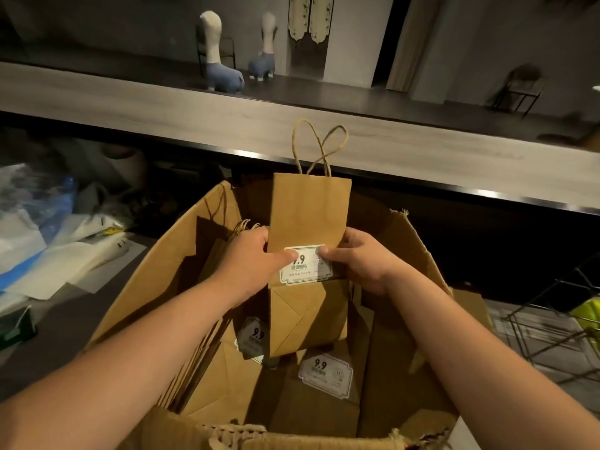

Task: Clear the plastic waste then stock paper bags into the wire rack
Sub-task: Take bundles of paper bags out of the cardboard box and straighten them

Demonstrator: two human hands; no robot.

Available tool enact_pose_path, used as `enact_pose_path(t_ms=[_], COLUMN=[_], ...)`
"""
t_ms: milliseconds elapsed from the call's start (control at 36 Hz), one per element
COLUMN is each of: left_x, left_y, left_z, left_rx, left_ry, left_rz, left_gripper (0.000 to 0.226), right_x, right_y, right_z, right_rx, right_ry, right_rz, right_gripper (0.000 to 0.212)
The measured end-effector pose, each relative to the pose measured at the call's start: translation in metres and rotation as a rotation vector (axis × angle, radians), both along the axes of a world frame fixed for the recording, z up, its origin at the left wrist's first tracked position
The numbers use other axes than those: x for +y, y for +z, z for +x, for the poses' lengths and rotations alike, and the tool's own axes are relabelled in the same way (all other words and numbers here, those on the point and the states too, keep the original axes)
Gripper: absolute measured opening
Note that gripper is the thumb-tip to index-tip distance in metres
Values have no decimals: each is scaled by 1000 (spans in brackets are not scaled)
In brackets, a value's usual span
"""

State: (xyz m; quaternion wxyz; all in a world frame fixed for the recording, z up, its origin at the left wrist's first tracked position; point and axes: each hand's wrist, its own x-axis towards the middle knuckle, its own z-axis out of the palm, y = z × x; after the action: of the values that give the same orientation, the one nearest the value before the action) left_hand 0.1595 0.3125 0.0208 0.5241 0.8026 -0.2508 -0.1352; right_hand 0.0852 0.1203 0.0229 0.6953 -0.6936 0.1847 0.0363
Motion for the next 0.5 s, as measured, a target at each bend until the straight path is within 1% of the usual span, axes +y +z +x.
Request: enact_pose_path(t_ms=[111, 167, 222, 250, 278, 306, 333, 389, 417, 444, 472, 500], left_x=[0, 1, 0, -1, -1, -1, 0, 3, 4, 5, 6, 6], left_y=[2, 2, 3, 3, 3, 2, 1, -1, -3, -4, -5, -5], left_z=[-3, -5, -7, -7, -6, -5, -2, 2, 4, 5, 6, 7], left_rx=[24, 93, 216, 246, 239, 217, 194, 189, 185, 174, 167, 164], left_ry=[-4, -26, -48, -43, -28, -5, 20, 42, 36, 28, 22, 18], left_rz=[-71, -95, -111, -94, -56, -4, 52, 170, 241, 313, 372, 415], left_gripper=[18, 19, 17, 17, 16, 17, 17, 14, 10, 6, 4, 4], right_x=[-1, 0, 1, 1, 1, -1, -2, -4, -5, -6, -6, -4], right_y=[-1, -3, -4, -6, -8, -14, -21, -31, -36, -41, -44, -44], right_z=[2, 2, 3, 4, 5, 7, 9, 8, 8, 6, 3, 1], right_rx=[-7, 4, 23, 50, 94, 152, 223, 389, 473, 556, 623, 674], right_ry=[24, 45, 55, 50, 46, 36, 41, 119, 197, 284, 370, 434], right_rz=[114, 193, 293, 329, 327, 235, 41, -523, -766, -928, -1023, -1058], right_gripper=[28, 29, 29, 28, 28, 28, 30, 39, 43, 47, 49, 49])
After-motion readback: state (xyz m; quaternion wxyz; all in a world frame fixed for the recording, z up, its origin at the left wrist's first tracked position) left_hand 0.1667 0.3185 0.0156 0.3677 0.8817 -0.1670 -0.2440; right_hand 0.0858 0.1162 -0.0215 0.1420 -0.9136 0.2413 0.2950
